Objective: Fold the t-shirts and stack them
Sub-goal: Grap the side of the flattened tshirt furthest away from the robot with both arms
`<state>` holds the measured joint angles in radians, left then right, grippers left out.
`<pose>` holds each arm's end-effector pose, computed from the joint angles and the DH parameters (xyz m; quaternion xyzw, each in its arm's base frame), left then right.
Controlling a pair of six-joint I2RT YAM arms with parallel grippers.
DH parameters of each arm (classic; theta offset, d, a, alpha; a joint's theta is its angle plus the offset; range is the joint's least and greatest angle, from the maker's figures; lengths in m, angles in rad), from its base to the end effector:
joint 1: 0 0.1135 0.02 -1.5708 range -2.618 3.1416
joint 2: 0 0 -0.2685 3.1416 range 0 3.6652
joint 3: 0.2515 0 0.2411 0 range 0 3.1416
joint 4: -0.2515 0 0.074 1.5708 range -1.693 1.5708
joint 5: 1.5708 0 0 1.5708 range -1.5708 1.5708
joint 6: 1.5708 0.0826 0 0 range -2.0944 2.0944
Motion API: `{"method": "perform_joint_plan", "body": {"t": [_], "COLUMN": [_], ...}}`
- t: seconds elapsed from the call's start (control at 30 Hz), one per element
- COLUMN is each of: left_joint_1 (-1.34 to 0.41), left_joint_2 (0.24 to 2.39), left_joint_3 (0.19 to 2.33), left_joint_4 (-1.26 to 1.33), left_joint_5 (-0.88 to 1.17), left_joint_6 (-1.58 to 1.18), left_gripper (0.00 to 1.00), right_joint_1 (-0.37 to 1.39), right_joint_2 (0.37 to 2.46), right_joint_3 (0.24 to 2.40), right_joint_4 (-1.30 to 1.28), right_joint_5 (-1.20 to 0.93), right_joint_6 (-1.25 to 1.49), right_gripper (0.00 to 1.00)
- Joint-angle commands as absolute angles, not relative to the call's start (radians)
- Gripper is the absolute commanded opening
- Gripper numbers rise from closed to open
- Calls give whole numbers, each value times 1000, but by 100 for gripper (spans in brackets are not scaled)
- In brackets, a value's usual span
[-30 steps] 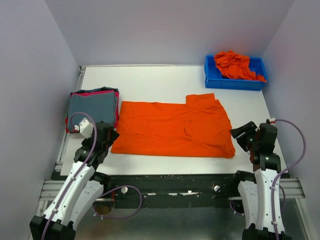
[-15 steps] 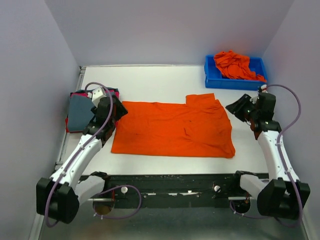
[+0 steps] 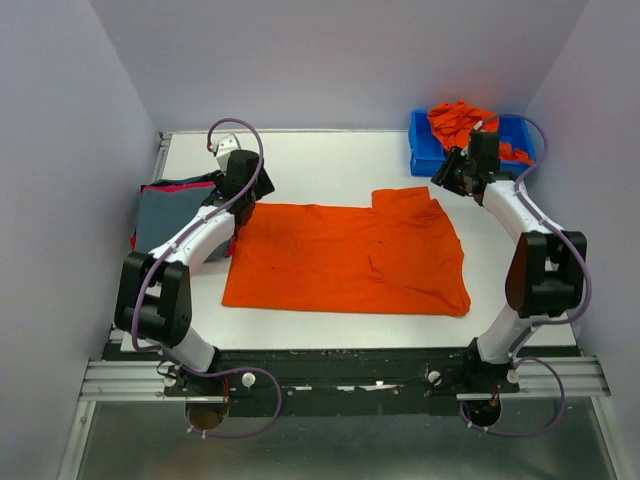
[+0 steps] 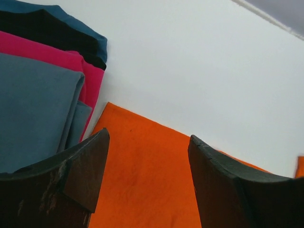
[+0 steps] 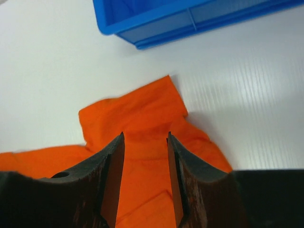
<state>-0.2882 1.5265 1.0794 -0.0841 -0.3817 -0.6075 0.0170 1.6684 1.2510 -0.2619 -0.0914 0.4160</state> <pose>0.3678 -0.0769 0.2586 -0.2285 0.8263 -0.0628 0.5109 0.4053 0.0144 0.2427 0.1593 0.8874 0.1328 0.4118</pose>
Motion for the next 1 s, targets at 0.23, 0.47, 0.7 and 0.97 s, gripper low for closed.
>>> {"method": "perform_joint_plan", "body": {"t": [0.23,0.47,0.7,0.97], "left_joint_1": [-276,-275,-262,-250], "left_joint_2": [1755,1807,1827,1844], "left_joint_3": [1262,1292,1307,1316], "left_joint_4": [-124,-127,-144,-152], "left_joint_5": [-359,-362,-353,-330], "left_joint_6": [-609,-612,-612,-618], "left_gripper": [77,77,77,77], "right_joint_1": [58,55,57,58], "right_joint_2": [2057,2226,2326,2325], "right_joint_3": [1650,1854,1973,1982], "right_joint_4": [-431,-603,-726,-758], "right_joint_5": [34,34,23,26], "right_joint_6": [328,362,379,385], "right_gripper": [51,51,48,37]}}
